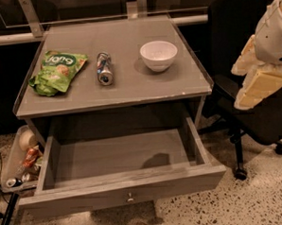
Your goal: Close top drawer
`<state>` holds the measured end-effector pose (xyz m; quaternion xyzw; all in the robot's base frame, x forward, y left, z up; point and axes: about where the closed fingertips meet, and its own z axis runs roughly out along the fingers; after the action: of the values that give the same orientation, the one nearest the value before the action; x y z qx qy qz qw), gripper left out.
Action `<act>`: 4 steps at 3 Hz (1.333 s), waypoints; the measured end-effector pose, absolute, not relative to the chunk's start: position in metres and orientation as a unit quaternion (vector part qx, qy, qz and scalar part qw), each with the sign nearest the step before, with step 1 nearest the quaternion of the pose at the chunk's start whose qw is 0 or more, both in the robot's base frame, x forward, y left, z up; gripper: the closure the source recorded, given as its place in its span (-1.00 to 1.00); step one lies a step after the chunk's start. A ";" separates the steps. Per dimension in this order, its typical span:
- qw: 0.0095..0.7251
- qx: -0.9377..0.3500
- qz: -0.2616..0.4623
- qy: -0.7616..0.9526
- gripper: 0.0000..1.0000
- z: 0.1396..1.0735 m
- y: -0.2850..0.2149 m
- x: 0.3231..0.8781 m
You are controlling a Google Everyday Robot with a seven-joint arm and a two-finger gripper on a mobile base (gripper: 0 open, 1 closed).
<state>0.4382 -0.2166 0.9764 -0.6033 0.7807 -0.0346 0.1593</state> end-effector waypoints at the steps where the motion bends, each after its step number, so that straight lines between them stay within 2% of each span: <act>1: 0.159 -0.603 -0.035 0.781 0.30 0.976 -0.217 0.438; 2: 0.159 -0.603 -0.035 0.781 0.77 0.976 -0.217 0.438; 3: 0.172 -0.593 -0.051 0.785 1.00 0.985 -0.218 0.439; 4: 0.168 -0.590 -0.057 0.787 1.00 0.977 -0.210 0.408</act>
Offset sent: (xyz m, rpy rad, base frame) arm 0.0000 0.0000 0.0000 0.0000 0.0000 0.0000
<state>0.4078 -0.2103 0.9770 -0.5901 0.7875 -0.0570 0.1685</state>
